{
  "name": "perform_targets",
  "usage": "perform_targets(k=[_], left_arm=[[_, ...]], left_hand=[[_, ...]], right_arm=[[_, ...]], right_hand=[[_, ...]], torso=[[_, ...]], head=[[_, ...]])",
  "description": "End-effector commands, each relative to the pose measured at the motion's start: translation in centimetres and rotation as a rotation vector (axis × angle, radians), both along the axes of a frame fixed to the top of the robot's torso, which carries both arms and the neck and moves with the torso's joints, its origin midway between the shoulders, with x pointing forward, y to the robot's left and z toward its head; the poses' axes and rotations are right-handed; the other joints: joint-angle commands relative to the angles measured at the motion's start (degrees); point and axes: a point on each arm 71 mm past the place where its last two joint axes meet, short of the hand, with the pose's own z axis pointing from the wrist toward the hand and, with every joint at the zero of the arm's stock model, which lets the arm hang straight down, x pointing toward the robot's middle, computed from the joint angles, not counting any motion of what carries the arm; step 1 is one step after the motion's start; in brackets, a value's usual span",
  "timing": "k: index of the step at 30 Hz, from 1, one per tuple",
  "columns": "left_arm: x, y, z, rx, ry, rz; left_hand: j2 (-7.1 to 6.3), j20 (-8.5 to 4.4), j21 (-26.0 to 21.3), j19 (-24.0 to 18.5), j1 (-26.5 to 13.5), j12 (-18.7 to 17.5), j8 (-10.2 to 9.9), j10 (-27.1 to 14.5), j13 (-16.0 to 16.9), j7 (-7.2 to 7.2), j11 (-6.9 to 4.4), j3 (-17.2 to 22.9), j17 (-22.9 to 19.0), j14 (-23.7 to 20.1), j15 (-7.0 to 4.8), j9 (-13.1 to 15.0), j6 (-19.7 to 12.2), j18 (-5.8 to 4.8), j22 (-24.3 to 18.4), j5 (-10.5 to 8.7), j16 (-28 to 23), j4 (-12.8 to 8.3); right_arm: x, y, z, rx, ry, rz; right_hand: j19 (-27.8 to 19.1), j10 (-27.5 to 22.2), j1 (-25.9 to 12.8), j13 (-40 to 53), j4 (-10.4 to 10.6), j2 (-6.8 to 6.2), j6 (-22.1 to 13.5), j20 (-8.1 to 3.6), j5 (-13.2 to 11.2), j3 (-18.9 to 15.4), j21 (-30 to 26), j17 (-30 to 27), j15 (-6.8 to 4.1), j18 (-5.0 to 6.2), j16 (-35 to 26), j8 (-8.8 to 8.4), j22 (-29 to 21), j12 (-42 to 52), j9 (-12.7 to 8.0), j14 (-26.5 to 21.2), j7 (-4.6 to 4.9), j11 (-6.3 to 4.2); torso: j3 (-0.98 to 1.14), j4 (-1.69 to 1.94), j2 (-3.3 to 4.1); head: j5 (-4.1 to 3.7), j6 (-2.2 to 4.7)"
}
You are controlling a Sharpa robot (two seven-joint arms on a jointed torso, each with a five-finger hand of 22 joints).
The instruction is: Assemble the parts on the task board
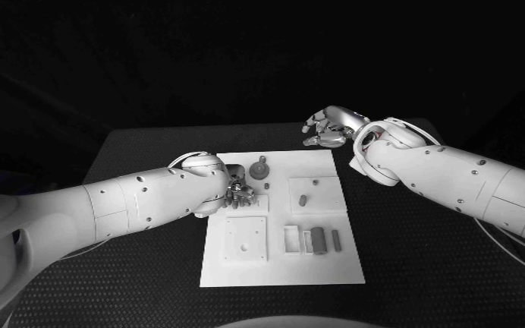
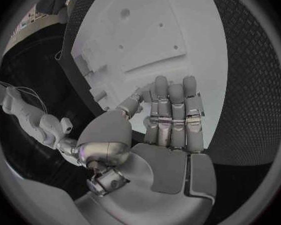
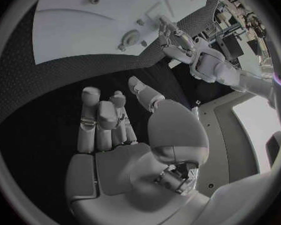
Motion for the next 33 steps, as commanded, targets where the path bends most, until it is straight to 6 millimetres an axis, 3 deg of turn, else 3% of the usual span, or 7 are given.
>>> perform_targets(k=[1, 23, 26, 33], left_arm=[[-0.21, -0.08, -0.22, 0.015, 0.023, -0.016], [-0.13, -0.04, -0.31, 0.022, 0.031, -0.013], [-0.12, -0.05, -0.34, 0.026, 0.035, -0.013], [-0.12, -0.14, -0.37, 0.026, 0.039, -0.014]], left_hand=[[0.24, 0.18, -0.23, 0.41, 0.35, 0.19, 0.39, -0.08, 0.01, -1.15, -0.5, 0.07, -0.06, -0.18, -0.37, 0.06, 1.13, 0.41, 0.5, 0.18, 0.37, -0.14], [0.01, 0.21, -0.33, 0.39, 0.29, 0.17, 0.33, -0.13, -0.02, -1.13, -0.47, -0.06, -0.16, -0.24, -0.35, 0.08, 1.1, 0.38, 0.52, 0.18, 0.39, -0.12], [-0.49, 0.23, -0.45, 0.33, 0.03, 0.11, 0.24, -0.25, -0.06, -1.07, -0.41, -0.28, -0.26, -0.36, -0.32, 0.08, 0.99, 0.34, 0.49, 0.18, 0.35, -0.02], [-3.27, 0.25, -0.73, 0.45, -1.1, 0.08, 0.16, -0.31, -0.11, -1.04, -0.38, -0.97, -0.51, -0.45, -0.28, 0.15, 0.99, 0.33, 0.4, 0.17, 0.39, 0.65]], right_arm=[[-0.04, 0.13, -0.06, -0.003, 0.006, 0.01], [-0.05, 0.16, -0.05, -0.003, 0.006, 0.011], [-0.05, 0.14, -0.05, -0.003, 0.006, 0.01], [-0.05, 0.13, -0.05, -0.003, 0.006, 0.01]], right_hand=[[0.02, -0.08, -0.57, -0.07, 0.08, -0.12, 0.48, -0.35, 0.05, 0.12, -0.4, 0.07, 0.17, 1.66, -0.3, -0.34, 0.91, 0.34, -0.09, 0.03, 0.79, 0.14], [0.03, -0.09, -0.59, -0.09, 0.08, -0.12, 0.48, -0.35, 0.04, 0.13, -0.41, 0.07, 0.18, 1.66, -0.31, -0.34, 0.91, 0.36, -0.1, 0.03, 0.79, 0.14], [0.02, -0.09, -0.6, -0.09, 0.09, -0.13, 0.47, -0.34, 0.04, 0.12, -0.41, 0.07, 0.18, 1.66, -0.31, -0.34, 0.91, 0.36, -0.1, 0.03, 0.79, 0.14], [0.02, -0.09, -0.62, -0.1, 0.09, -0.14, 0.47, -0.34, 0.04, 0.12, -0.41, 0.07, 0.18, 1.66, -0.31, -0.34, 0.91, 0.36, -0.1, 0.03, 0.79, 0.14]], torso=[[0.03, 0.01, -0.01], [0.05, -0.02, 0.0], [0.06, -0.02, 0.0], [0.02, -0.04, 0.02]], head=[[0.01, -0.02], [0.01, 0.1], [0.03, 0.09], [-0.01, 0.04]])
